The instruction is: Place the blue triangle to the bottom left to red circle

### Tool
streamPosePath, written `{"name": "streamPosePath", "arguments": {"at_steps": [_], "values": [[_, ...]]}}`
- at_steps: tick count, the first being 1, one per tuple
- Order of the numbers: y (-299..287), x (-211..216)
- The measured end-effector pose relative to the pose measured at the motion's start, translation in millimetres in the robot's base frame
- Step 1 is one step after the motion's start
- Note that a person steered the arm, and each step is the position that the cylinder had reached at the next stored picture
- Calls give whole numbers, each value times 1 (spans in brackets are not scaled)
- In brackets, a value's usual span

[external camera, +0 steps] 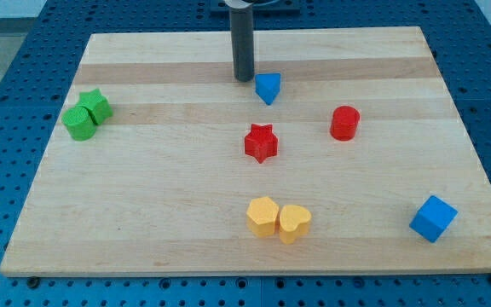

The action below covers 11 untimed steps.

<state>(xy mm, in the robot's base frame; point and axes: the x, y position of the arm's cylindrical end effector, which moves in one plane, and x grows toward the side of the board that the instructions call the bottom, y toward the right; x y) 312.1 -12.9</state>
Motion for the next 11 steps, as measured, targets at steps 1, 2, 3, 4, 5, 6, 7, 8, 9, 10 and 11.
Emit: {"name": "streamPosePath", "arguments": {"at_steps": [1,2,3,4,5,6,7,8,9,10,11], "values": [[14,15],[18,26],[18,25],[31,28],[43,37],[45,54],[51,72],[63,84],[82,87],[99,98],[102,123]]}}
